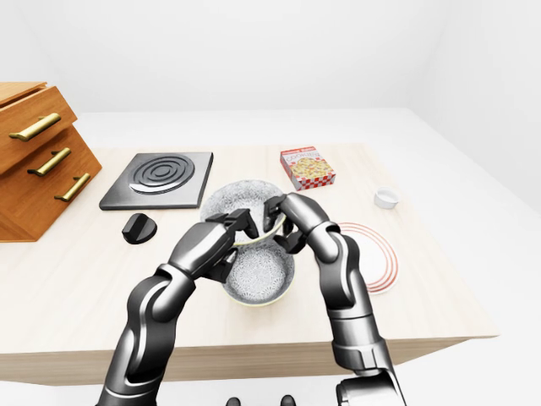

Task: Pick the akita bowl from table center and place it on the plate.

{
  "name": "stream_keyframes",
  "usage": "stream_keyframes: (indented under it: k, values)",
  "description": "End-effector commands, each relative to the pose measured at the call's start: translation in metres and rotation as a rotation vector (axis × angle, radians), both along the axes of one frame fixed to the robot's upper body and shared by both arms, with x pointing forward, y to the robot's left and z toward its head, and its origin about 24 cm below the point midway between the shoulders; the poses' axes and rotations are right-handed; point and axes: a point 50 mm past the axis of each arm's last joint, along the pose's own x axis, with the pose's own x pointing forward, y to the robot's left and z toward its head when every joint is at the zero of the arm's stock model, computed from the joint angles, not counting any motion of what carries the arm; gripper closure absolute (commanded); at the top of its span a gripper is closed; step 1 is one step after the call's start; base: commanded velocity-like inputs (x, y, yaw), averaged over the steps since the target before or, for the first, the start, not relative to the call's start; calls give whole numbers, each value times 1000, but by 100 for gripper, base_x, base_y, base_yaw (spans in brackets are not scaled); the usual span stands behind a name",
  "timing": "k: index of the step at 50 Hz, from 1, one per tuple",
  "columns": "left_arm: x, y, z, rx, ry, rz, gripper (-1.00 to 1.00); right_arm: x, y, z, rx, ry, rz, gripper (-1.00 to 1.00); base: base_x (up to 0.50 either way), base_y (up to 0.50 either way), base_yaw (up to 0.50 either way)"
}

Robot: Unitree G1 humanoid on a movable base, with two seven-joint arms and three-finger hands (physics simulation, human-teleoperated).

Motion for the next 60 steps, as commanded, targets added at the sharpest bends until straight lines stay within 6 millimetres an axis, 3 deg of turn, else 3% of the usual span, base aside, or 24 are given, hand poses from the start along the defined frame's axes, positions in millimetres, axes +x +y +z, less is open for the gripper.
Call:
stream_keyframes:
  k: [1, 10, 23, 25, 26, 27, 34, 41, 51, 60]
  values:
    - [0, -1, 3, 49, -44, 9, 100, 6, 4, 1, 3, -4, -2, 100, 0, 0, 0]
    - [1, 0, 3, 48, -44, 11, 100, 9, 7, 0, 2, -1, -4, 100, 0, 0, 0]
    - [3, 1, 2, 47, -40, 17, 100, -5, -4, -4, 6, 8, -14, 100, 0, 0, 0]
    - [3, 2, 2, 45, -43, 20, 36, -6, -5, -5, 6, 9, -15, 100, 0, 0, 0]
    - [3, 2, 3, 44, -45, 21, -57, -6, -6, -4, 6, 9, -16, 100, 0, 0, 0]
    - [3, 2, 3, 43, -43, 21, -100, -6, -6, -4, 6, 8, -17, 100, 0, 0, 0]
    - [3, 3, 7, 15, -38, 26, -100, 1, -3, -2, 4, 5, -15, 100, 0, 0, 0]
    - [-18, -8, 33, -90, -31, -92, -100, 4, -2, 0, 6, 1, -13, 100, 0, 0, 0]
    - [-63, -10, 95, -187, -365, -154, -100, 1, -6, 0, 8, 3, -16, 100, 0, 0, 0]
    - [-63, 0, 104, -182, -420, -111, -100, 0, -10, 2, 3, -3, -22, 100, 0, 0, 0]
